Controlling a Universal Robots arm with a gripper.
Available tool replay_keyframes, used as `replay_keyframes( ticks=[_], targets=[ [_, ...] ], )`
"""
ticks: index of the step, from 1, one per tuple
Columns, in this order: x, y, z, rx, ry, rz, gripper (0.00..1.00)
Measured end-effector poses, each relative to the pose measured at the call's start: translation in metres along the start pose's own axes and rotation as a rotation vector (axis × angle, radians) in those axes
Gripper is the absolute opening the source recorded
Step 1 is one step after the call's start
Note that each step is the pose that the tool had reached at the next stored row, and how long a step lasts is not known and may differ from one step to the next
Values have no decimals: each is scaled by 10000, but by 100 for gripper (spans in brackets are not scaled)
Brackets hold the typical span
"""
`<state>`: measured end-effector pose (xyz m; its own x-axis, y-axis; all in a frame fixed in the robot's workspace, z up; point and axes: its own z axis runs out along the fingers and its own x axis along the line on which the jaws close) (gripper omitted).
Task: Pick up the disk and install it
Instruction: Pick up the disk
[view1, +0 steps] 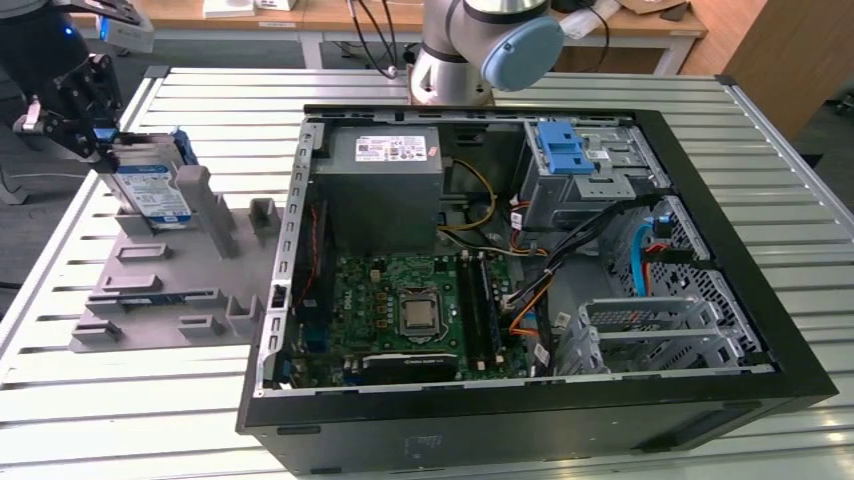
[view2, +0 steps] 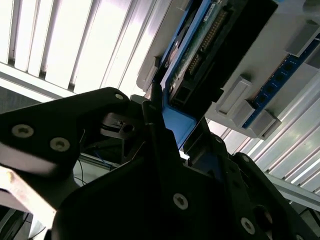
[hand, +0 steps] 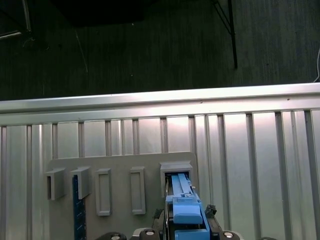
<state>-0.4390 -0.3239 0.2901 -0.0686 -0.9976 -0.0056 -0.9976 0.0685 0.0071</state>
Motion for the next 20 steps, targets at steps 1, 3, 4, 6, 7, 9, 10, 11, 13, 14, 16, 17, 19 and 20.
replay_keyframes(
  ticks=[1, 3, 4, 6, 7, 9, 10, 11, 13, 14, 16, 17, 19, 20],
  targets=[
    [0, 0, 0, 0, 2, 0, 42],
    [1, 0, 0, 0, 9, 0, 42],
    [1, 0, 1, 1, 8, 2, 41],
    [2, 0, 2, 2, 11, 2, 37],
    [3, 0, 1, 1, 12, 0, 37],
    [8, 0, 2, 3, 28, -43, 37],
    [9, -1, 2, 3, 39, -121, 37],
    [11, -1, 2, 2, 46, -199, 37],
    [13, -1, 2, 2, 50, -322, 37],
    [14, -1, 2, 2, 52, -378, 37],
    [15, -1, 2, 1, 53, -481, 37],
    [15, -1, 2, 1, 53, -526, 37],
    [15, -1, 2, 1, 54, -606, 37],
    [15, -1, 2, 0, 54, -616, 37]
  ],
)
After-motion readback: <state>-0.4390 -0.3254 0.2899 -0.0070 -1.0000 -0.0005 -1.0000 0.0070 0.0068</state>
